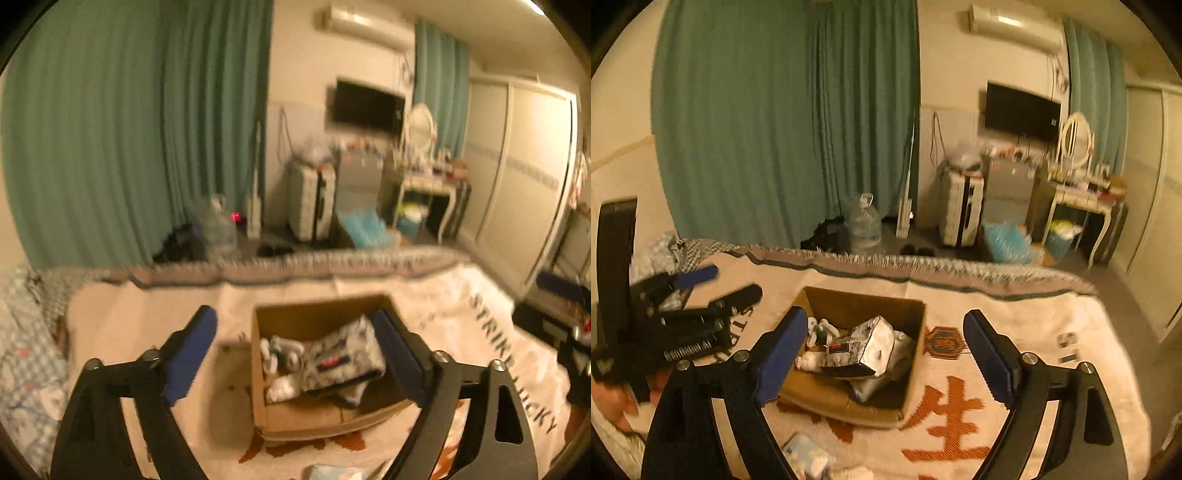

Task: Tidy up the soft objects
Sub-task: 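Carry both items over the box and release them inside, then grasp the white lace cloth with the left tool while the right tool grasps the white glove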

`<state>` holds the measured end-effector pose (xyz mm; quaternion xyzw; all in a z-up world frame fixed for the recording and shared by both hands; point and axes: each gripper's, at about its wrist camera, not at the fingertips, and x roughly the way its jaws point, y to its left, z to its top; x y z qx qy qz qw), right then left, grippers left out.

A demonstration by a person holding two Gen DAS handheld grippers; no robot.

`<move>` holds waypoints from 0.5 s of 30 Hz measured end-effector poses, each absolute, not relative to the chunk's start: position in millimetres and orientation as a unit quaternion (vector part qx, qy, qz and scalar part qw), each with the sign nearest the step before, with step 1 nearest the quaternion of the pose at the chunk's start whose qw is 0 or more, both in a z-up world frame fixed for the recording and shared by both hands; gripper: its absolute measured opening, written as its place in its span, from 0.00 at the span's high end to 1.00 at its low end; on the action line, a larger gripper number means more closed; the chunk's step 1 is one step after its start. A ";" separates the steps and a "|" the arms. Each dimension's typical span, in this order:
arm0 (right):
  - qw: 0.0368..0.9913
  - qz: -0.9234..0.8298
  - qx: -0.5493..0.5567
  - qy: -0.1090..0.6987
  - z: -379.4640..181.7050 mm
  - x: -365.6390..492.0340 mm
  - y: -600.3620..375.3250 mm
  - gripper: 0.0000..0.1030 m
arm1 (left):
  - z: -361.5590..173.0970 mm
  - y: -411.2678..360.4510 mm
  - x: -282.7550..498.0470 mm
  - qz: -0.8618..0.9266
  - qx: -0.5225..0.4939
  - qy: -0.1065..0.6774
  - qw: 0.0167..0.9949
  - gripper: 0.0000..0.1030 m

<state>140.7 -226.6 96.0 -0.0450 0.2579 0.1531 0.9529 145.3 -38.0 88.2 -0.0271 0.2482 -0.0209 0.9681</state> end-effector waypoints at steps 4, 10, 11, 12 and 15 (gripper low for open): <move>0.955 0.155 -0.053 0.249 110.4 96.8 -236.7 0.04 | 112.7 -32.8 106.8 -0.002 -0.023 0.232 0.972 0.13; 0.937 0.175 -0.066 0.294 72.8 72.3 -235.8 0.04 | 91.2 -30.9 68.3 0.002 -0.018 0.258 0.966 0.13; 0.934 0.176 -0.066 0.304 60.9 71.8 -236.0 0.04 | 79.3 -30.5 64.9 0.006 -0.014 0.269 0.963 0.13; 0.930 0.177 -0.064 0.316 47.9 73.7 -236.2 0.04 | 68.5 -31.0 63.4 0.010 -0.013 0.278 0.960 0.13; 0.917 0.187 -0.049 0.349 16.3 78.0 -238.9 0.04 | 28.0 -32.6 66.9 0.018 -0.018 0.323 0.946 0.13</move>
